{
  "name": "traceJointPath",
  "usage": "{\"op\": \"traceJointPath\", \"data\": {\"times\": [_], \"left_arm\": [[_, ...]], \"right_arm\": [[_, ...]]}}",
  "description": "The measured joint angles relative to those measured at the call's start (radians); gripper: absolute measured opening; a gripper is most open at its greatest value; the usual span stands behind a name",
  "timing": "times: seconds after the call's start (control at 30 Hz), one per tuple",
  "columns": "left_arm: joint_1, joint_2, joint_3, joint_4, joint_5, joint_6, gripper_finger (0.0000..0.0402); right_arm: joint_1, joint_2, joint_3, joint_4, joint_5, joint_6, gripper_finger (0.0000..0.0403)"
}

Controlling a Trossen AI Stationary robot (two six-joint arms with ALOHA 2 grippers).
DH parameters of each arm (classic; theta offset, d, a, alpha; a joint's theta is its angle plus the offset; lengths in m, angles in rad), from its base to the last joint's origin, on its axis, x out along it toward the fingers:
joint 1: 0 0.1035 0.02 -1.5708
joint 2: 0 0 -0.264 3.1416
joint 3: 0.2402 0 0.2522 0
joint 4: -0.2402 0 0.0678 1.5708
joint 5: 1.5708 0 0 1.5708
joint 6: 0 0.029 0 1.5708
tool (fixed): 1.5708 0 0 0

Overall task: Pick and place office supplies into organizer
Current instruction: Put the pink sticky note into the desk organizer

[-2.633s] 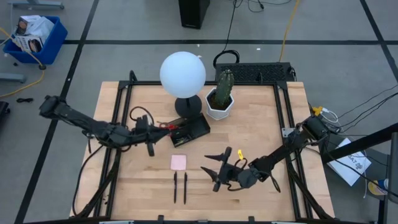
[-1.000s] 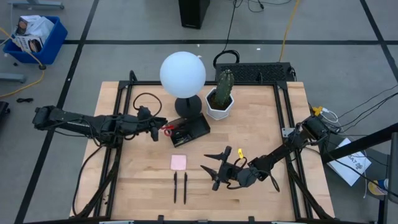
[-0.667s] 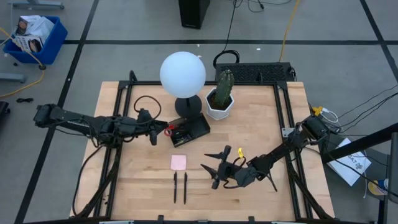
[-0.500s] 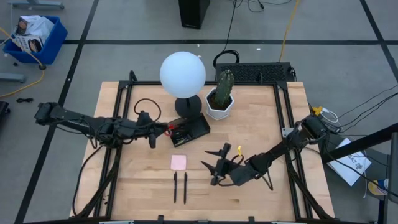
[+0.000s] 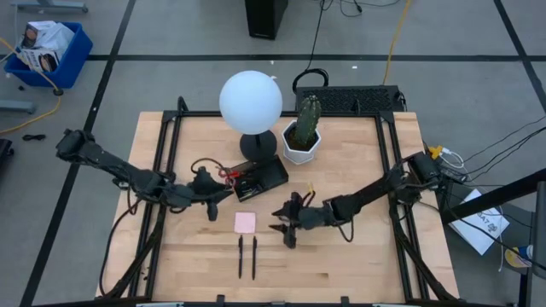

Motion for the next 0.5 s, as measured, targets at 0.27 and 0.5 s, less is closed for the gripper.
{"op": "traceJointPath", "data": {"times": [0.27,0.5], "left_arm": [[-0.153,0.057,0.0,0.209,-0.081,0.087,0.0088],[-0.267,0.047,0.0,0.285,-0.231,0.204,0.0088]], "right_arm": [[-0.091,0.0,0.0,-0.015,-0.069,0.121,0.0204],[-0.115,0.002,0.002,-0.014,-0.106,0.178,0.0203]]}}
